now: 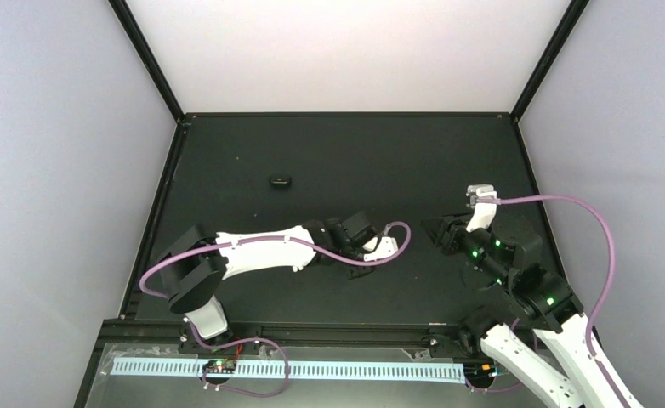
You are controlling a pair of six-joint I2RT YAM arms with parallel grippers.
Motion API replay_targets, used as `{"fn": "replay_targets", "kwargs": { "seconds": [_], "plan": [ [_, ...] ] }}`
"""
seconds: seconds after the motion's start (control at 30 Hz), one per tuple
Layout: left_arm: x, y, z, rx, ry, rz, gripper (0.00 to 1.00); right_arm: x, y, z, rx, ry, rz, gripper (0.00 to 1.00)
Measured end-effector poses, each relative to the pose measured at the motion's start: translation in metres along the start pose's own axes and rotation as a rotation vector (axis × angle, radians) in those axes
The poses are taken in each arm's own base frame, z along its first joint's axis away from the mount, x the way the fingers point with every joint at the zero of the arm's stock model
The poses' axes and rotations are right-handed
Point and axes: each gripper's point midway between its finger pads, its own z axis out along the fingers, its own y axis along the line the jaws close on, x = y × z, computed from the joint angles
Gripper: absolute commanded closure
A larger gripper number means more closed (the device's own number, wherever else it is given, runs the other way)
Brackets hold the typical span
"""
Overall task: Insert the wireless bluetooth earbuds into the charging case
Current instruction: Place the charging case at the center of the board, then pick up the charging case at the center of the board.
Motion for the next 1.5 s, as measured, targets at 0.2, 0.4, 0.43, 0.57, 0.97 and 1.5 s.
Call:
{"fn": "replay_targets", "kwargs": {
  "seconds": [0.2,0.4,0.43,0.57,0.97,1.5],
  "plan": [
    [-0.001,-0.006,0.018,0.014,0.029,0.081,0.57,-0.008,-0.010,-0.017,0.048,-0.059,0.017,0.41],
    [0.014,-0.009,0.038,0.032,0.094,0.092,0.48,-0.013,-0.011,-0.023,0.059,-0.082,0.024,0.41],
    [0.015,-0.010,0.041,0.035,0.100,0.092,0.46,-0.012,-0.012,-0.023,0.061,-0.078,0.025,0.41],
    [0.014,-0.010,0.044,0.037,0.108,0.092,0.33,-0.011,-0.012,-0.022,0.064,-0.071,0.025,0.41],
    [-0.013,0.027,-0.025,-0.139,-0.044,-0.062,0.01,-0.007,-0.014,-0.017,0.074,-0.046,0.027,0.40],
    [0.048,0.121,-0.217,-0.496,-0.541,-0.669,0.01,0.136,-0.014,0.107,0.047,0.508,0.038,0.42]
  ]
}}
